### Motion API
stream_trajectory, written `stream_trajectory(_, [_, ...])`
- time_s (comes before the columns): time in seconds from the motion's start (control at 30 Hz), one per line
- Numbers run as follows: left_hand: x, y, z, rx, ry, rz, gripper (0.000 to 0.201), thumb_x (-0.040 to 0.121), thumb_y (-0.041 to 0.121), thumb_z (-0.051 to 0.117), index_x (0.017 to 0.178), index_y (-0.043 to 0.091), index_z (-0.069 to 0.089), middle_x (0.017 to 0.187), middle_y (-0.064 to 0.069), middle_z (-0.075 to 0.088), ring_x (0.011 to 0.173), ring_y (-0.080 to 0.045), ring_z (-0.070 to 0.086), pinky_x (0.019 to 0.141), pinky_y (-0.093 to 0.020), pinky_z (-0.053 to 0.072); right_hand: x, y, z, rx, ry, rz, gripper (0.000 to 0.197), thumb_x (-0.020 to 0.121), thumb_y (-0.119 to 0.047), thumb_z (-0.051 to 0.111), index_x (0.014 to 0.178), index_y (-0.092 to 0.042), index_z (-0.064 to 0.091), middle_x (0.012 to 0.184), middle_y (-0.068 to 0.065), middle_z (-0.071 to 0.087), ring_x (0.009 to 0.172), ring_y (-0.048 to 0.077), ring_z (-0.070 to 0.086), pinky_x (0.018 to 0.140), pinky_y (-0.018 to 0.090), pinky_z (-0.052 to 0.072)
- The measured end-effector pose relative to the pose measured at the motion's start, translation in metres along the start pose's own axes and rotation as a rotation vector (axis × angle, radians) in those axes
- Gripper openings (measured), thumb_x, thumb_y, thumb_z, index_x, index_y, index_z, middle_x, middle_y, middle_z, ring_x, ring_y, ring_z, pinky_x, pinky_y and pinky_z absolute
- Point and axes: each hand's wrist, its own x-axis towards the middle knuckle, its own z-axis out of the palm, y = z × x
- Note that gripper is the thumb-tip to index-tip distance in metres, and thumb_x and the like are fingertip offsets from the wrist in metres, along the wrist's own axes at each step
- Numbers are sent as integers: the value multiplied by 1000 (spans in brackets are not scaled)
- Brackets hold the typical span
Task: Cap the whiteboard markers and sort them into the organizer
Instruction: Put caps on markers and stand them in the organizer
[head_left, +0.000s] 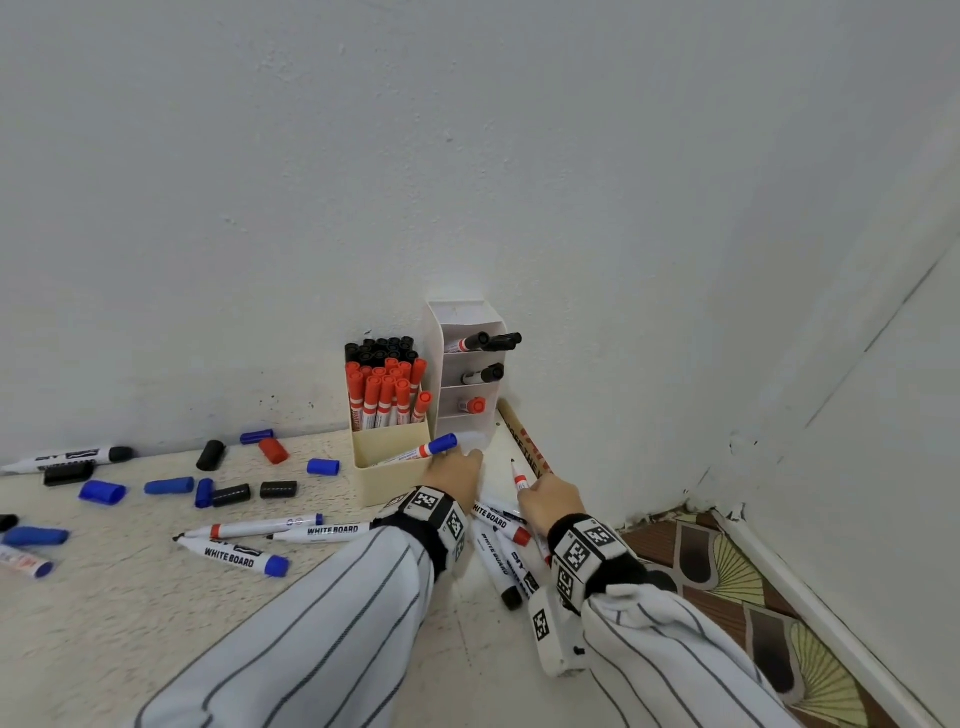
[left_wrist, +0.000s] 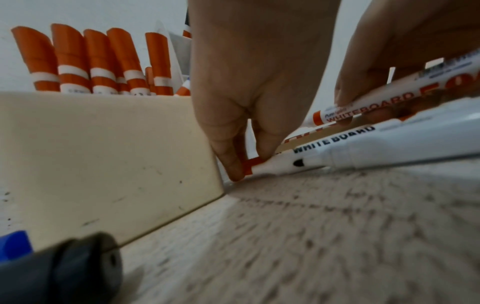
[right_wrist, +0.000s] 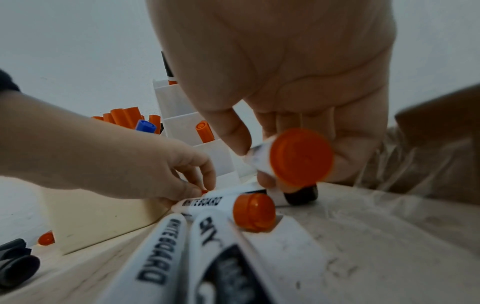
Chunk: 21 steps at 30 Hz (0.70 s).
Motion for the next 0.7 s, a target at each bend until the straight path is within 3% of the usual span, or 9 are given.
stream_trajectory(0.1, [-6, 5, -3, 112, 3, 1, 32, 91, 4, 43, 123, 4, 45, 129, -19, 40, 110, -32, 53, 91, -36, 44, -1, -1, -1, -12, 7, 6, 35, 92, -19, 41, 121, -2, 49, 119, 16, 57, 105, 29, 56, 83, 29, 44])
stream_trajectory(0.2, [-14, 8, -6, 54, 127, 34, 25, 95, 11, 43, 119, 4, 45, 124, -15, 46, 105, -29, 56, 85, -35, 45, -4, -1, -1, -23, 18, 13, 34, 93, -19, 40, 121, -3, 49, 118, 16, 57, 104, 29, 57, 82, 29, 44])
stream_trajectory(0.3, [-27, 7, -10, -173, 244, 84, 25, 97, 21, 43, 116, 6, 47, 117, -11, 52, 104, -27, 55, 87, -35, 44, -9, -3, -1, -12, 44, 12, 32, 94, -17, 37, 121, -3, 49, 118, 15, 57, 103, 28, 58, 84, 31, 46])
stream_trajectory(0.4, [-44, 2, -10, -462, 338, 100, 25, 96, 20, 44, 118, 9, 51, 111, -9, 58, 102, -22, 54, 88, -30, 42, -19, -5, -2, -16, 99, -27, 32, 96, -16, 33, 121, -3, 48, 118, 18, 58, 104, 31, 57, 83, 31, 45])
stream_trajectory(0.47, [-55, -4, -9, -658, 363, 74, 21, 95, 16, 46, 113, 10, 56, 99, -7, 62, 89, -17, 56, 81, -23, 42, -27, -6, -3, 14, 135, -84, 31, 98, -18, 31, 120, -4, 47, 116, 18, 58, 100, 31, 57, 81, 31, 43])
stream_trajectory(0.53, [-65, -9, -7, -846, 365, 16, 10, 93, 13, 51, 99, 12, 59, 81, -4, 62, 74, -14, 55, 77, -25, 46, -36, -7, -3, 57, 155, -143, 30, 98, -23, 30, 115, -7, 50, 110, 15, 60, 89, 26, 56, 78, 30, 43])
stream_trajectory(0.6, [-77, -16, -9, -1071, 367, -77, 5, 91, 10, 53, 91, 15, 55, 72, -2, 61, 66, -14, 57, 76, -35, 54, -46, -10, -3, 90, 158, -189, 30, 96, -31, 33, 107, -13, 54, 100, 10, 62, 84, 23, 58, 77, 32, 48])
stream_trajectory(0.63, [-84, -19, -11, -1180, 375, -137, 6, 91, 8, 53, 93, 13, 53, 73, -3, 61, 66, -15, 59, 75, -36, 56, -52, -12, -2, 99, 149, -210, 30, 94, -35, 35, 103, -16, 56, 95, 8, 62, 83, 23, 58, 76, 32, 48])
stream_trajectory(0.7, [-96, -28, -15, -1393, 405, -254, 14, 91, 5, 53, 104, 10, 50, 81, -6, 61, 72, -16, 63, 69, -27, 58, -65, -16, 3, 89, 109, -253, 27, 91, -39, 41, 95, -20, 60, 89, 3, 63, 80, 21, 58, 69, 29, 46])
